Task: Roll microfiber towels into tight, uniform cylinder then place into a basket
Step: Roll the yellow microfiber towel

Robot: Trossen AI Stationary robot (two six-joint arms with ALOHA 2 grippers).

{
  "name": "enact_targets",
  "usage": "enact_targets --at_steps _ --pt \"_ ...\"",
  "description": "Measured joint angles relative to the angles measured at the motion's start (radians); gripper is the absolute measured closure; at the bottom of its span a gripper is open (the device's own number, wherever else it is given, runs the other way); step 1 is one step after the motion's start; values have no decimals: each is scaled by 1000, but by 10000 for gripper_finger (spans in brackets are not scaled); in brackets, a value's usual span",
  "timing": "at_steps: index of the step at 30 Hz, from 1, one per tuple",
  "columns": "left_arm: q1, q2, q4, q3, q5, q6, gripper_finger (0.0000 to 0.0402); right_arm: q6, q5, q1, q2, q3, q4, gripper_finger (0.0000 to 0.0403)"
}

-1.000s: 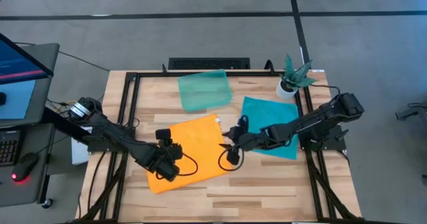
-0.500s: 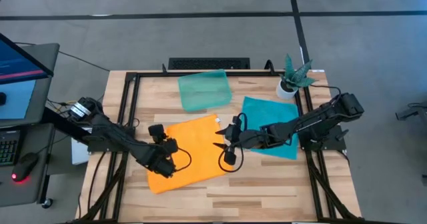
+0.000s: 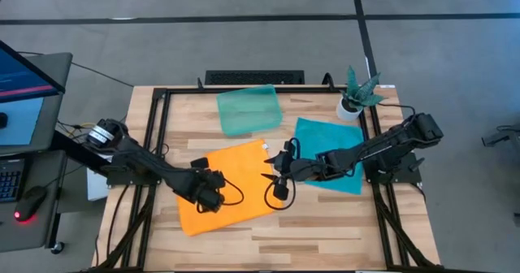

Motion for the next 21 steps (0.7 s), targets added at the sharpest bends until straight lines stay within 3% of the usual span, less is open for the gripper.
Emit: enact_targets --at_steps 5,10,21 --pt "20 38 -46 -2 16 -1 244 0 0 0 0 0 -14 165" --pt "38 40 -112 -16 27 -104 244 0 0 0 0 0 -16 165" --pt "39 40 -69 -31 60 -82 244 0 -1 0 0 0 -20 165"
